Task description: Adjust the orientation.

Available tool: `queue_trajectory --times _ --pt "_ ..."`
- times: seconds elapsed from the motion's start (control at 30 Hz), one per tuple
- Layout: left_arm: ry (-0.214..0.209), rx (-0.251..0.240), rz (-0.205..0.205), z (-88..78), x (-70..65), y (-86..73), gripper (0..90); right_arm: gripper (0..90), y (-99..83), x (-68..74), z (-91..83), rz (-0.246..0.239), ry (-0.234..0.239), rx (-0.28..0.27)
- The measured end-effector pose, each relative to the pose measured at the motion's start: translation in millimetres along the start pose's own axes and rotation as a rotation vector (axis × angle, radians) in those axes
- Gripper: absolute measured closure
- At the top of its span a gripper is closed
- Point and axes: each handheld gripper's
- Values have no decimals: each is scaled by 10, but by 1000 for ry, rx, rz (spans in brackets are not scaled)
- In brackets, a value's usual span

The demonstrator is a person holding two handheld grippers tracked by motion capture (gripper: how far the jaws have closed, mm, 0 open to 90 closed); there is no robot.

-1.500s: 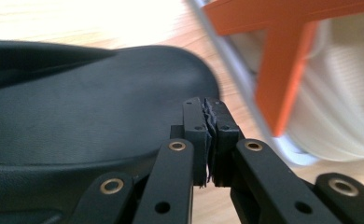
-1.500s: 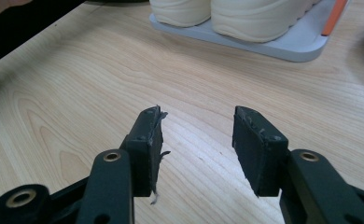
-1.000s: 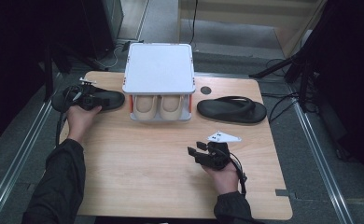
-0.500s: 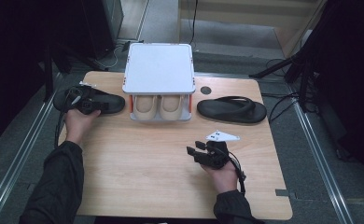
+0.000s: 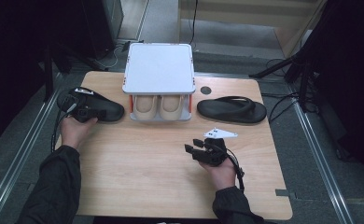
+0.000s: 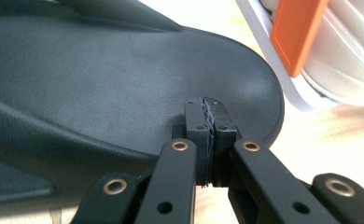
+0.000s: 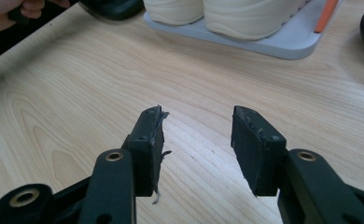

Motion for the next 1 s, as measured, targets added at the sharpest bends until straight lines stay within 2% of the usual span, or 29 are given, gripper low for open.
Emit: queue_trajectory --times 0.17,0.27,0.77,0.83,0.93,1.0 --pt "-2 8 9 -86 -15 -85 889 548 11 -9 40 -2 12 -9" --pt "-3 10 16 -137 -20 -137 884 548 45 -3 63 1 17 10" --pt "-22 9 -15 -318 47 -299 860 548 91 20 203 -18 46 14" --pt "-18 -2 -20 -326 47 -295 815 549 91 21 214 -14 51 14" --pt "-30 1 -30 -353 44 -268 687 549 90 21 225 -16 53 15" --pt "-35 -18 -51 -394 51 -243 618 549 91 23 223 -15 53 15"
Point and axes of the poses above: each handheld gripper's, and its own axes: z roughly forward along the jaws, y roughly out of its top, x roughly to its left, and after that the axes turned 7 degrees about -x, right-handed
